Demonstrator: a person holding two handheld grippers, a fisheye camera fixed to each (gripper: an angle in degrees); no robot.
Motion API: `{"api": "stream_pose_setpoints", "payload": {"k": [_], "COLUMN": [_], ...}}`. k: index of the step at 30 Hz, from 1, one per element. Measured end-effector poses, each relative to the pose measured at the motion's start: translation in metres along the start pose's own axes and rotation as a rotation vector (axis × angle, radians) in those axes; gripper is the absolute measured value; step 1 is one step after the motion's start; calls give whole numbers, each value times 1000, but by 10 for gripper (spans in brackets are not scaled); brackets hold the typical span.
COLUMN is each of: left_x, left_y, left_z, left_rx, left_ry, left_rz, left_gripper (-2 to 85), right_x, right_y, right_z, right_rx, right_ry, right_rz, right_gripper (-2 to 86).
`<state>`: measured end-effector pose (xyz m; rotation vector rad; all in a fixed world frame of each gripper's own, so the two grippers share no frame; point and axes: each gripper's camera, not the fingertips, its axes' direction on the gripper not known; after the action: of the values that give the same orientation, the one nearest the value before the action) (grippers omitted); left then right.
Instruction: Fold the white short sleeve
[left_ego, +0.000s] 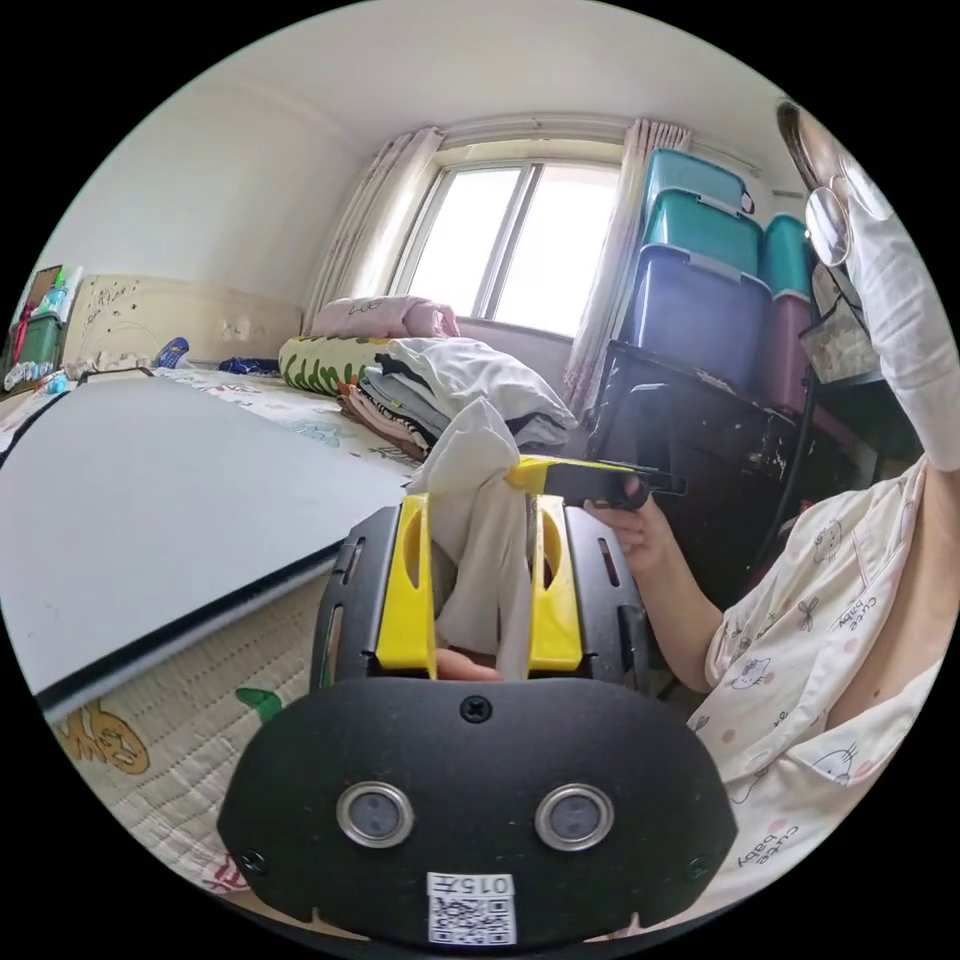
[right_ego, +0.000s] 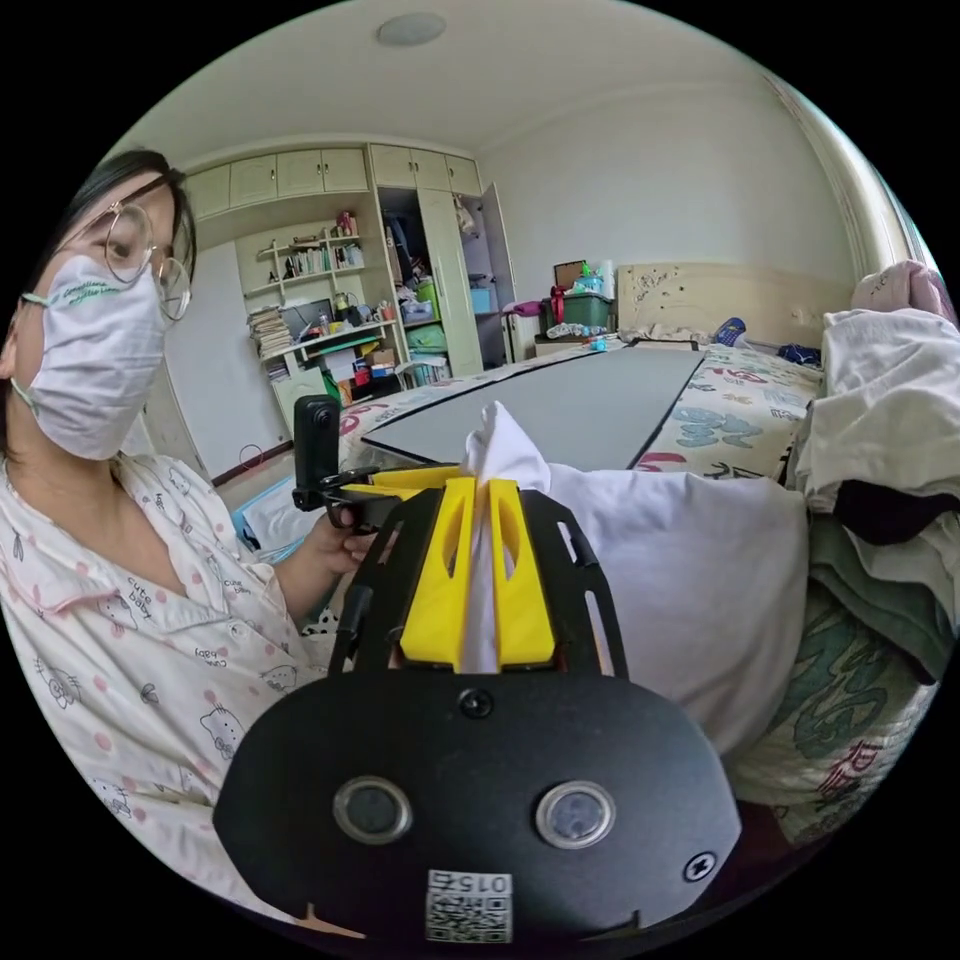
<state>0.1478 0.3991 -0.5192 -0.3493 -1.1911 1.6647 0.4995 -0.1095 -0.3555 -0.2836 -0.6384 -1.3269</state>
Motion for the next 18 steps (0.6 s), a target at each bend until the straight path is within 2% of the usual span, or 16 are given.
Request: {"api": "stream_pose_setpoints", "payload": {"k": [5,8,14,18], "left_x": [21,44,96,147], "left_y": [38,58,105,144], "left_z": [11,15,16,12], "left_rx": [2,-14,-16,-37], "left_ry": [46,26,15,-60], "left_rz": [-21,-4,27,106], "left_gripper": [137,136,134,131], "right_x": [1,-12,-62,-77], "right_y": [23,25,14,20], "right_z": [-40,-50,-10,2], "right_rx": [108,173,7,-6], "right_ry": [-67,-26,101,223], "right_rz": [50,52,-37,-31], "right_gripper": [85,109,136,99]}}
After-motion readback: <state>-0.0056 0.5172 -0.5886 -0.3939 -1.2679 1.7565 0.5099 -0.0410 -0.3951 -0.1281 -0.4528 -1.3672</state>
